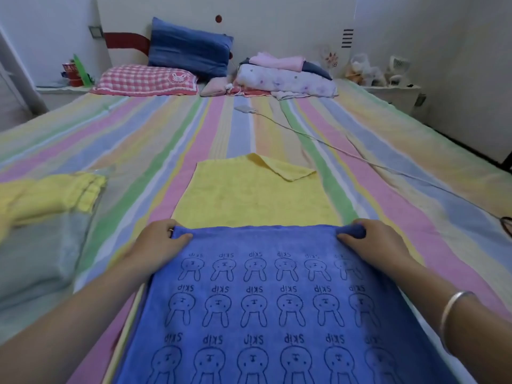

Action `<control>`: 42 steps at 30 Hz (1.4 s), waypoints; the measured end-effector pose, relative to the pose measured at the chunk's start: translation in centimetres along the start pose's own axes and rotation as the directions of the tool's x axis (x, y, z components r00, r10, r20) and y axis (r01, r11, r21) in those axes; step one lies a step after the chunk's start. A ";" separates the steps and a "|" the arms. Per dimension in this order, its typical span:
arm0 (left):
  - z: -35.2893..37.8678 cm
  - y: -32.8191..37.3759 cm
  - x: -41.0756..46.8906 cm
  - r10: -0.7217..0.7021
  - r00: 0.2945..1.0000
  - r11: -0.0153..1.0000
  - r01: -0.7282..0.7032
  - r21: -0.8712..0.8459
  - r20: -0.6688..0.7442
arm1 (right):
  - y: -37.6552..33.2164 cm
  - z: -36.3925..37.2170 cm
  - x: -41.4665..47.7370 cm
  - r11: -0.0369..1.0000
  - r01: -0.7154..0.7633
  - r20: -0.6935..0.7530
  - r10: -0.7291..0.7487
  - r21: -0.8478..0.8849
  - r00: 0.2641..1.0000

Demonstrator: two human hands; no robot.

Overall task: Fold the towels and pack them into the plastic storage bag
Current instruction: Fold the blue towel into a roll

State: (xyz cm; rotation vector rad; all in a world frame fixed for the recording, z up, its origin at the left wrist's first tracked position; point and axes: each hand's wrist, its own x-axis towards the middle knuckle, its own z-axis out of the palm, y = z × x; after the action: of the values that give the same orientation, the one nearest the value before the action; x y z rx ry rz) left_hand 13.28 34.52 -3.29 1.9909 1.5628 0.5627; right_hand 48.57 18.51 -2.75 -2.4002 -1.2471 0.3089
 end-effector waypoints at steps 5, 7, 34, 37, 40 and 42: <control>0.1 -0.3 0.3 0.068 0.993 0.994 -0.059 0.092 -0.098 | -0.4 -0.4 1.2 0.988 0.124 -0.011 -0.126 -0.090 0.992; 0.1 -0.5 0.5 0.074 0.984 0.993 -0.058 0.098 -0.161 | -0.6 -0.4 1.6 0.992 0.112 -0.002 -0.112 -0.053 0.994; 3.3 2.3 -26.3 0.270 0.893 0.722 -0.435 0.537 0.360 | -1.2 4.0 -27.9 0.784 0.527 0.120 -0.519 -0.326 0.846; 1.4 2.0 -28.2 0.150 0.896 0.722 -0.388 0.573 0.418 | 1.0 2.8 -29.9 0.717 0.594 0.121 -0.596 -0.365 0.794; -0.1 2.5 -30.6 0.112 0.881 0.688 -0.402 0.604 0.459 | 2.0 1.5 -31.1 0.750 0.587 0.079 -0.594 -0.306 0.800; -1.1 2.9 -31.7 0.144 0.881 0.682 -0.418 0.600 0.451 | 2.2 0.5 -31.4 0.785 0.557 -0.010 -0.581 -0.270 0.814</control>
State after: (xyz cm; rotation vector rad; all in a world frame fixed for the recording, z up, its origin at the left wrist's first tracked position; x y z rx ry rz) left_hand 7.19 3.40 -0.43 2.7225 1.3147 -0.3700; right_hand 31.99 -8.23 -4.07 -2.0532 -1.9864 -0.1603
